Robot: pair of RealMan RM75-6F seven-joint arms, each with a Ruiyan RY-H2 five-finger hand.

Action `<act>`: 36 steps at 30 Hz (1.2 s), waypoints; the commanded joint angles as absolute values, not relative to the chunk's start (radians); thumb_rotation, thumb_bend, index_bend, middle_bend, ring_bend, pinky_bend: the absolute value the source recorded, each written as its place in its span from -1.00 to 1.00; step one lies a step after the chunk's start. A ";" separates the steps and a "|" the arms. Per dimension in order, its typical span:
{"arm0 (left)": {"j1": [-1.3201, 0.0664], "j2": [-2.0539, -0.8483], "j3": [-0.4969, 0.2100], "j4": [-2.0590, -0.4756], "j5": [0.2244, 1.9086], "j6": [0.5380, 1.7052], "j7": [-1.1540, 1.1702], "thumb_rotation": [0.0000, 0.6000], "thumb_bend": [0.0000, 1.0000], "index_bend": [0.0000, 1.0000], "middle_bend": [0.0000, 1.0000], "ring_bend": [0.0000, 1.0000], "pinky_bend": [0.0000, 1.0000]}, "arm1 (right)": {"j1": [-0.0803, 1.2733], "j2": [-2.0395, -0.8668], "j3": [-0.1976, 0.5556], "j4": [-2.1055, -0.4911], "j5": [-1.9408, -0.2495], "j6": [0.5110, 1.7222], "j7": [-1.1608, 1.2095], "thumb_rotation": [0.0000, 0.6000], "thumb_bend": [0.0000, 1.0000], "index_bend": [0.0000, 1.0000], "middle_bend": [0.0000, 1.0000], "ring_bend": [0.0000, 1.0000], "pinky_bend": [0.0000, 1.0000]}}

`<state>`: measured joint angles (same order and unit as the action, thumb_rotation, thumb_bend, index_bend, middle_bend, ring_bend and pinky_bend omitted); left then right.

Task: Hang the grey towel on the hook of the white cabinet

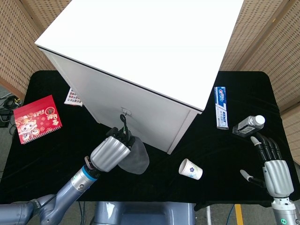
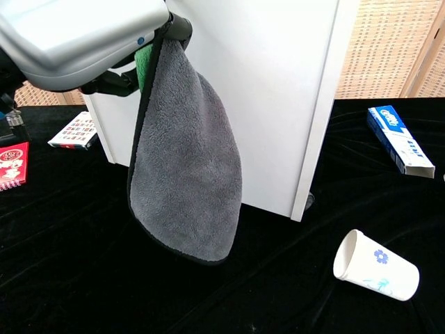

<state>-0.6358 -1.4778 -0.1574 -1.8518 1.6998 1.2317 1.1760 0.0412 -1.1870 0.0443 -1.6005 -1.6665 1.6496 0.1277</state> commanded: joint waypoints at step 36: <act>-0.326 -1.381 0.054 -1.822 1.892 1.616 0.894 1.00 -1.00 -1.00 -1.00 -1.00 -1.00 | 0.042 -1.201 0.040 -1.590 -1.670 1.643 0.103 1.00 -0.70 -1.00 -1.00 -1.00 -1.00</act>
